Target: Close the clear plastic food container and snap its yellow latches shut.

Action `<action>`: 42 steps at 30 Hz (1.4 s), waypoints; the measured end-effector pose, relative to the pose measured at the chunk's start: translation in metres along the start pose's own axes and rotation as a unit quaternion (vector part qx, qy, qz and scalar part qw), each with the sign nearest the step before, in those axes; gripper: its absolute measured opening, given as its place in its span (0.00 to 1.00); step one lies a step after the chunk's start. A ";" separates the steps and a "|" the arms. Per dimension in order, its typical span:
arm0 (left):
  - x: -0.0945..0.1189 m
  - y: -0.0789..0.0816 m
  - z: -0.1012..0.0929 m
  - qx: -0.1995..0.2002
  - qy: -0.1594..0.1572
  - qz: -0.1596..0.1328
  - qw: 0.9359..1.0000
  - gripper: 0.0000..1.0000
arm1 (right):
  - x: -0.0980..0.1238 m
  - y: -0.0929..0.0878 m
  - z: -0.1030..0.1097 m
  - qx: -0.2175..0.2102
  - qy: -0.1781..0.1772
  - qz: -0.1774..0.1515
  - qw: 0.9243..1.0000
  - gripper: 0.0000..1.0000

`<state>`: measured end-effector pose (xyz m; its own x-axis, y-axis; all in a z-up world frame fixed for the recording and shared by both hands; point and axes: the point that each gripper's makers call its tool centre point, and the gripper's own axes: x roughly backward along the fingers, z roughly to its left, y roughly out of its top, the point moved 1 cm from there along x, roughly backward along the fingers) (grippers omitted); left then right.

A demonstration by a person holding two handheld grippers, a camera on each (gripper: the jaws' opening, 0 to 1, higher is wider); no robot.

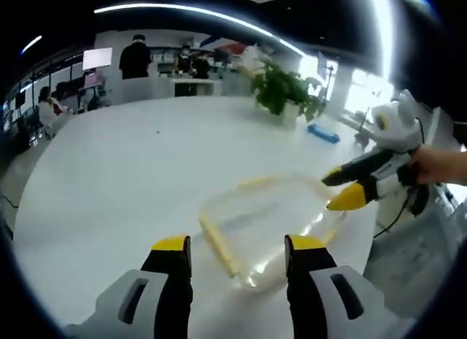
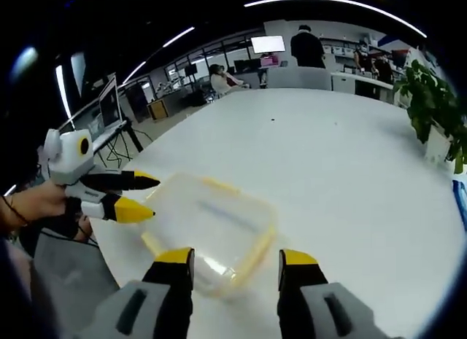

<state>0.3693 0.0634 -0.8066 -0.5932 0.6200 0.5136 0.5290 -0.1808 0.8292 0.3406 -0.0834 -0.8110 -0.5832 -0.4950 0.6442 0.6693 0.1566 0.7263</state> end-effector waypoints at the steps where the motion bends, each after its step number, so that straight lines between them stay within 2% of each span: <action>1: 0.000 0.000 0.000 0.005 -0.002 -0.001 1.000 0.49 | 0.000 0.000 0.000 -0.002 0.001 0.000 1.000 0.44; 5: -0.003 -0.003 0.000 0.037 -0.008 -0.002 0.999 0.48 | -0.006 0.000 0.004 -0.031 0.017 -0.001 0.999 0.42; 6: -0.004 -0.004 -0.002 0.057 -0.015 -0.003 0.998 0.46 | -0.007 0.000 0.005 -0.039 0.019 -0.001 0.999 0.42; 8: -0.006 -0.005 -0.002 0.071 -0.019 -0.006 0.997 0.43 | -0.008 0.001 0.004 -0.044 0.016 -0.002 0.999 0.43; 10: -0.007 -0.005 -0.003 0.072 -0.023 -0.008 0.997 0.40 | -0.008 0.001 0.004 -0.048 0.016 -0.001 0.999 0.43; 32: -0.010 -0.002 0.004 0.091 -0.013 -0.018 0.996 0.40 | -0.018 0.008 0.005 -0.068 0.011 -0.013 0.998 0.44; 42: -0.010 -0.001 0.003 0.083 -0.012 -0.017 0.996 0.40 | -0.018 0.008 0.005 -0.069 0.011 -0.015 0.997 0.44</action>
<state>0.3768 0.0599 -0.8135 -0.5987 0.6415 0.4797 0.6037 -0.0322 0.7965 0.3542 -0.0693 -0.8158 -0.5944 -0.5170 0.6160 0.7093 0.0239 0.7045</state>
